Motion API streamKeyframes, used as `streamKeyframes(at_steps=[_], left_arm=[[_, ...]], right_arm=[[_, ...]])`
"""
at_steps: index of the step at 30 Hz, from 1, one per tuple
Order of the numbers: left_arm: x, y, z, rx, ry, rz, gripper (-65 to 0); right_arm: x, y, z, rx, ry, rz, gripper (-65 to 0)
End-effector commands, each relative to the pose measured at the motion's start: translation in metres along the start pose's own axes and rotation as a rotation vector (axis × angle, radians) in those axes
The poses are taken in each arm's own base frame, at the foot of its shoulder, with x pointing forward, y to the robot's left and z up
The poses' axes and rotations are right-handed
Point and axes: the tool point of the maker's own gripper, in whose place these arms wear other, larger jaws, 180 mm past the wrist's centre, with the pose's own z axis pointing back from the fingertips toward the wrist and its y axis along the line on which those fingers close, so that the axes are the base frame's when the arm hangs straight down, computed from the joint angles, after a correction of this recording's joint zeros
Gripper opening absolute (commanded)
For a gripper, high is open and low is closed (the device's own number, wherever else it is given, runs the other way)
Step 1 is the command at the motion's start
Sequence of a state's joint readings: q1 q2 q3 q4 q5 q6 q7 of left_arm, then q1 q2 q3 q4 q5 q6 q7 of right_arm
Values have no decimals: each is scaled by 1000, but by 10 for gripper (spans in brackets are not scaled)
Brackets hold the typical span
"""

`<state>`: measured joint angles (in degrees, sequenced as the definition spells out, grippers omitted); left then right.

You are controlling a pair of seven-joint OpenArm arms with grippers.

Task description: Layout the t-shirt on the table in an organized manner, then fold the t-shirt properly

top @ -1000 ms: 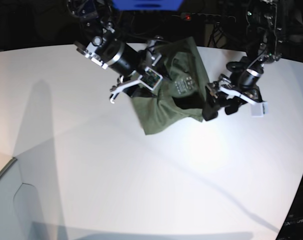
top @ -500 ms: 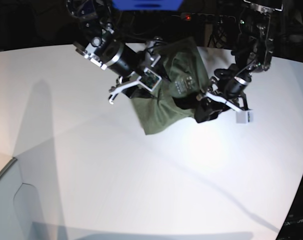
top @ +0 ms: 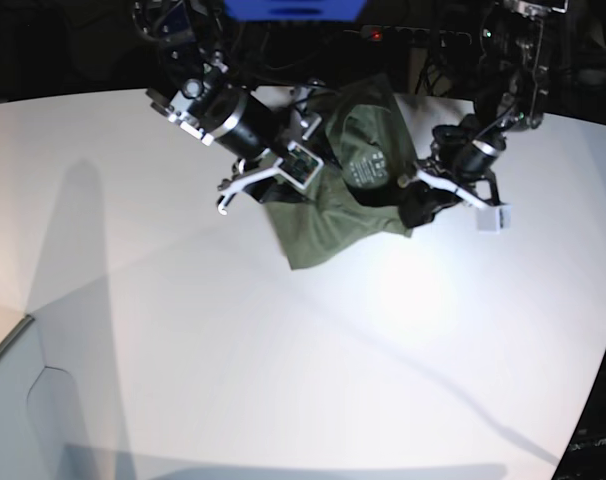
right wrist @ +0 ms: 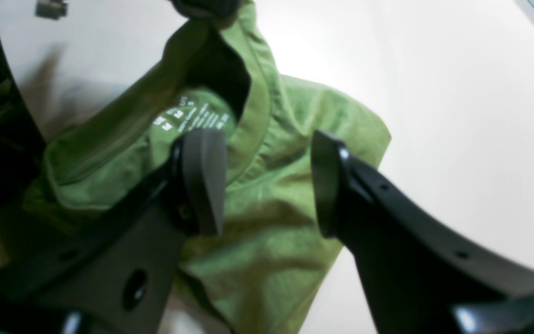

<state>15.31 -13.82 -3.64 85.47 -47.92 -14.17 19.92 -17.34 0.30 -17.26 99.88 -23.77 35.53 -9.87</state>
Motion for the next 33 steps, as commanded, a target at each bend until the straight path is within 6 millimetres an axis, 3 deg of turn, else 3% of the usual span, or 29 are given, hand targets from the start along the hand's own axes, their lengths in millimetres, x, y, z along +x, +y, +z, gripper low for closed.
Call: streamKeyframes(at_steps=[1,7,12,18,20,25,28,33], left_arm=[[19,0,6,-7,-63,-2,-649],[19,25,26,64,-81,22,-649],[22,30,28,78,-91,24,-645],[6,49,26,122,-52,55,-640],[1,54,26,136,-41,63,-596],[-11,61,31,156,-17,77,-331],[-17,58,38,152,-10,84,-207],[-26,49,55,126,-16,174,-125]], right_arm=[[14,-4,1,-13,-54,-4,-354],[13,-4,1,-11,-51,-5,-354],[13,-4,1,-11,-52,-6,-354],[13,-3,0,-11,-50,-6,-354],[12,-3,0,-11,-47,-6,-354],[11,-4,1,-10,-44,-4,-354],[11,-4,1,-10,-44,-4,-354],[12,-4,1,-11,-45,-4,-354]])
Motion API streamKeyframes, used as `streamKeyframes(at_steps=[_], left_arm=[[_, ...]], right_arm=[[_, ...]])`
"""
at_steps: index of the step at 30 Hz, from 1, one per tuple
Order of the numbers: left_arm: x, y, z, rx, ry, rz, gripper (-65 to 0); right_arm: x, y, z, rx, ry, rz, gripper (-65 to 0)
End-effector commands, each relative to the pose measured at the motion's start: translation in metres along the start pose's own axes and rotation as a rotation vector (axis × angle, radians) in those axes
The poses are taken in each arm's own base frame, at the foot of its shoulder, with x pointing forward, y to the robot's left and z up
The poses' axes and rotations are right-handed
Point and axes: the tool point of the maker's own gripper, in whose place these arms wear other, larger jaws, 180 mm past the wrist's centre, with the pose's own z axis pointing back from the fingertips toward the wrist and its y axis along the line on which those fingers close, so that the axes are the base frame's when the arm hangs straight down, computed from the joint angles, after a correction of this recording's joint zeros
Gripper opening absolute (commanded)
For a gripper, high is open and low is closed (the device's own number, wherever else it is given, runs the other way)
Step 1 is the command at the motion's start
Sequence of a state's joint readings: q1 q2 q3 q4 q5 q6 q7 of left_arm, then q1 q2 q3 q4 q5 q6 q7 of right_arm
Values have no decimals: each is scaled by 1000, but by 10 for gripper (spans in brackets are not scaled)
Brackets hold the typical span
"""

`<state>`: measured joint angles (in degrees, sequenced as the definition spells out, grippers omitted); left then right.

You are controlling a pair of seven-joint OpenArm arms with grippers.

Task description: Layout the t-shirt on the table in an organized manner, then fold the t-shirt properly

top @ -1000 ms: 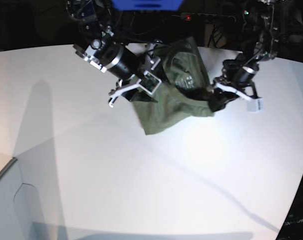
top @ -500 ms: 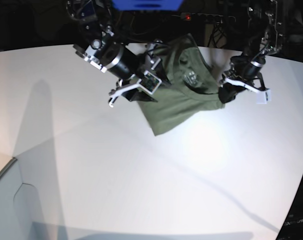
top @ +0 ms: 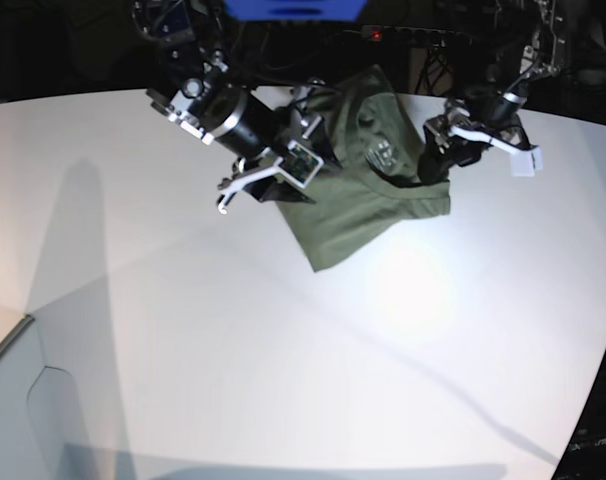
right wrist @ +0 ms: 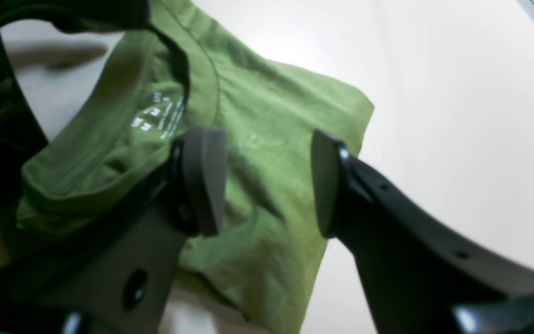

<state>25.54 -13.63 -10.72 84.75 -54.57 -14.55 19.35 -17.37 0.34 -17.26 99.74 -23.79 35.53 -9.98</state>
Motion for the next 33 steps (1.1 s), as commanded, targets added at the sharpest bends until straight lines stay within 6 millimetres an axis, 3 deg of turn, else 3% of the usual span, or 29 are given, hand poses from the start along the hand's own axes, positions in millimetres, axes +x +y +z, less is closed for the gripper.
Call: streamKeyframes(at_steps=[1,6,17,22,24,28,30,33], left_arm=[[7,-4,1,-16,-23,7,-125],[-17,2,-3,7,8,65,-125],[-29,-2,-6,6,16,101,-125],[-48,-6,-16,0,83,52,-146],[-55,-5,-18,3,100,55,-187],[-51,-6,-23,-2,93,52,-334],[-49,-6,-23,-2,92,49,-440],[-32,-9,-31,-13,69,23,-650]], right_arm=[[13,-4,1,-12,-50,-4,-354],[13,-3,1,-11,-49,-6,-354],[11,-2,2,-9,-45,-8,-354],[13,-4,1,-12,-49,-4,-354],[13,-4,1,-12,-49,-4,-354],[12,-4,1,-12,-48,-3,-354],[12,-4,1,-12,-48,-1,-354],[8,-12,3,-35,-38,-10,-354]])
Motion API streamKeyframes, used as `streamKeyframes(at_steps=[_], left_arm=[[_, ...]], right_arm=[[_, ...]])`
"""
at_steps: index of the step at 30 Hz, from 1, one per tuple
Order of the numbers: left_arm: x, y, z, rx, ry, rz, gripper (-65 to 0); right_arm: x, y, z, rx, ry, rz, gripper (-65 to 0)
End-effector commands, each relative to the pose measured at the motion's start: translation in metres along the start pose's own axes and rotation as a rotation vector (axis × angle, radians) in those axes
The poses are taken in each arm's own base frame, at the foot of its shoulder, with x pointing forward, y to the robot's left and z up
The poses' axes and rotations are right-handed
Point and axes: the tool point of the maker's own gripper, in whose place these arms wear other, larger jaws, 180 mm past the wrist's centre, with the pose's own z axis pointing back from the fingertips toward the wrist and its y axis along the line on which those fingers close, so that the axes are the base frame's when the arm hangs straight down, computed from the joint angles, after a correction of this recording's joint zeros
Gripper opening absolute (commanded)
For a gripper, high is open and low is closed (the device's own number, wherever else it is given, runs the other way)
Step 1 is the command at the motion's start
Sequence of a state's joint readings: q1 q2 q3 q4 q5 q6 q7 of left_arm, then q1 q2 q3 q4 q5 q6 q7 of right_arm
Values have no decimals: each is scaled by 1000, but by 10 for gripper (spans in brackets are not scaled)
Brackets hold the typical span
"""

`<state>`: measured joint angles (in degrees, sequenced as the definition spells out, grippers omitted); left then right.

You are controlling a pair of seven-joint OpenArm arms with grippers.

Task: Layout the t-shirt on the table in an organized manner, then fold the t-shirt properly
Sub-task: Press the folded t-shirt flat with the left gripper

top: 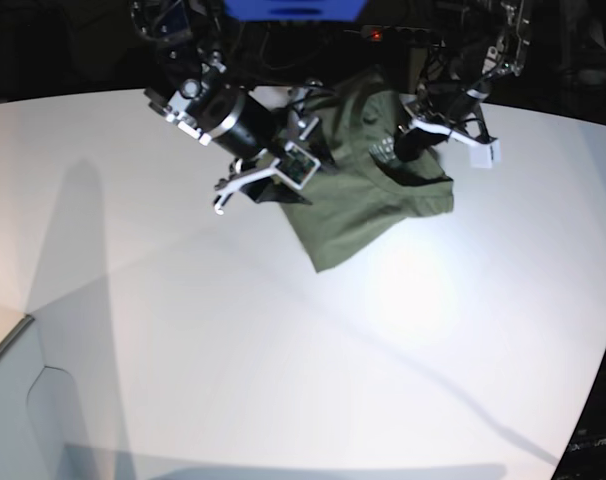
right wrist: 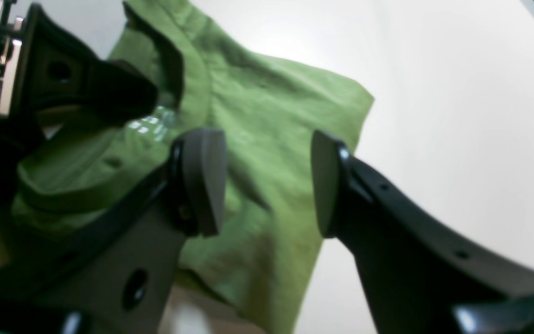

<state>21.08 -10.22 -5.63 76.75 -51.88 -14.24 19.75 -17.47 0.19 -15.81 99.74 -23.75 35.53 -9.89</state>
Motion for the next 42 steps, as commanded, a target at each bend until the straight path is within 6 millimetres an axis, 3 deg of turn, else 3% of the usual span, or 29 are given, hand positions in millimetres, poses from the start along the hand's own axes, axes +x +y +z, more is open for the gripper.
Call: streamKeyframes(at_steps=[1,3,5,10,15,23,30,33,37,42], left_arm=[[20,1,-2,-8,-35,-28,-650],[30,-3,-13,-22,-23,-69,-623],[41,0,-26,-22,27,-134,-649],[65,-16,-73,-36,207,-317,-648],[83,-46,-118,-7,344,-717,-648],[54,-126,-166,-43,434,-1439,-648],[-12,-198,-181,-179,358,-1923,-648],[-35,-222,-181,-255,305,-2044,-648],[-50,-243,-179,-298,281,-2069,-645],[-51,-245,-179,-300,279,-2071,-643]], right_arm=[[11,-9,2,-24,-43,-3,-354],[9,-12,3,-34,-38,-7,-354],[4,-20,5,-56,-28,-13,-354],[-11,-48,17,-138,6,-34,-354],[-30,-72,31,-219,47,-69,-354],[-64,-116,65,-415,111,-194,-354],[-94,-143,100,-566,166,-278,-354],[-103,-146,110,-592,188,-290,-354],[-113,-152,123,-627,211,-302,-354],[-118,-154,129,-644,223,-308,-354]])
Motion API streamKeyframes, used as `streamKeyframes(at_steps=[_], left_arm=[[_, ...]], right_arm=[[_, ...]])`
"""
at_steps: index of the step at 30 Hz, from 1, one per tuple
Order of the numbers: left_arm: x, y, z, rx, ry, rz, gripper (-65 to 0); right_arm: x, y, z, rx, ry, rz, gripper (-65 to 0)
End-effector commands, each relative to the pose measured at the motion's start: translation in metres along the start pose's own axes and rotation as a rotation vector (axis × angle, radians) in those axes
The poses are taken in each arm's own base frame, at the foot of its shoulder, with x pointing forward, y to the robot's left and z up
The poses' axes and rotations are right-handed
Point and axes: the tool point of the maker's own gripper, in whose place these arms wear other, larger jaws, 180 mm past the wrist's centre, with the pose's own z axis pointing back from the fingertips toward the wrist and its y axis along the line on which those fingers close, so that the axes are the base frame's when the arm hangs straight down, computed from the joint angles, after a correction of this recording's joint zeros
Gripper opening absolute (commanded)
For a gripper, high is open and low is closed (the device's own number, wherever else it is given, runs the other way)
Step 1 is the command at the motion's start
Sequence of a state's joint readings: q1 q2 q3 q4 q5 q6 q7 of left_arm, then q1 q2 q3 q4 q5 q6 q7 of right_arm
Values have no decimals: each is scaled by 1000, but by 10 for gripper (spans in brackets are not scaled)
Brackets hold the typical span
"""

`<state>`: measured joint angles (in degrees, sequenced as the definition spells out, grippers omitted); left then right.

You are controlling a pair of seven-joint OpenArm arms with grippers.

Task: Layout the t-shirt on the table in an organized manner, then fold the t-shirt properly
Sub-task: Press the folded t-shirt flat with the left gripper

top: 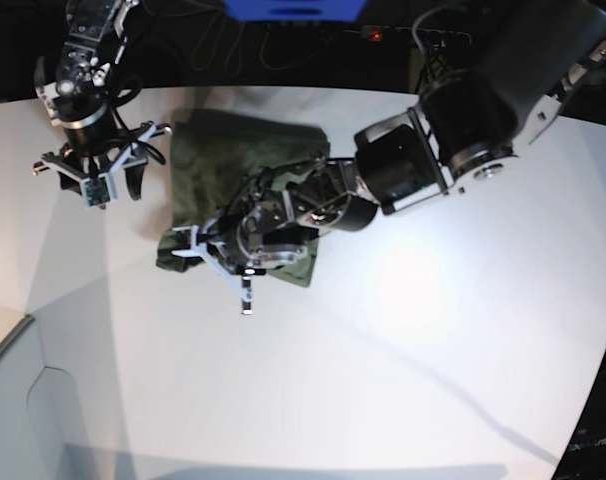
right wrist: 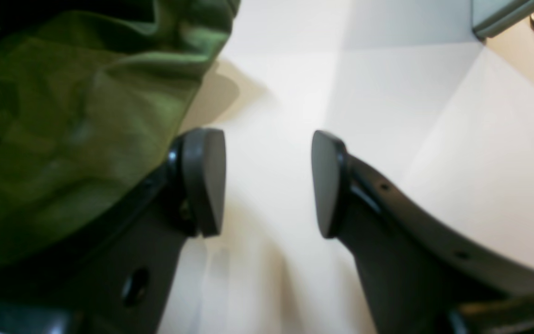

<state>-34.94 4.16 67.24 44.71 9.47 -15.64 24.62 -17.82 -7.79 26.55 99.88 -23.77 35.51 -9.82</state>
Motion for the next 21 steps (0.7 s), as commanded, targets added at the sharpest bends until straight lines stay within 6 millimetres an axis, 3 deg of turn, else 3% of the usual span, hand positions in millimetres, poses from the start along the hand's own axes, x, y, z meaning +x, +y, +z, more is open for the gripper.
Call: streamKeyframes(at_steps=[1,3,6,10,12,17,19,21], left_arm=[[15,21,4,44,-29,-16,-638],[9,21,4,45,0,-14,-587],[-1,27,7,56,81,-13,-430],[7,42,20,96,67,-33,-224],[12,49,29,117,47,-45,-168],[23,66,50,170,33,-69,-151],[15,82,62,208,53,-53,-151],[4,103,76,255,66,0,-151]], right_arm=[[13,-5,2,-15,-51,0,-354],[13,-5,2,-14,-52,0,-354],[14,-3,2,-11,-53,-1,-354],[15,-3,1,-10,-57,0,-354],[16,0,1,-6,-58,-10,-354],[19,2,1,-8,-67,-19,-356],[23,1,3,-12,-75,-12,-363],[26,-1,5,-16,-84,-6,-415]])
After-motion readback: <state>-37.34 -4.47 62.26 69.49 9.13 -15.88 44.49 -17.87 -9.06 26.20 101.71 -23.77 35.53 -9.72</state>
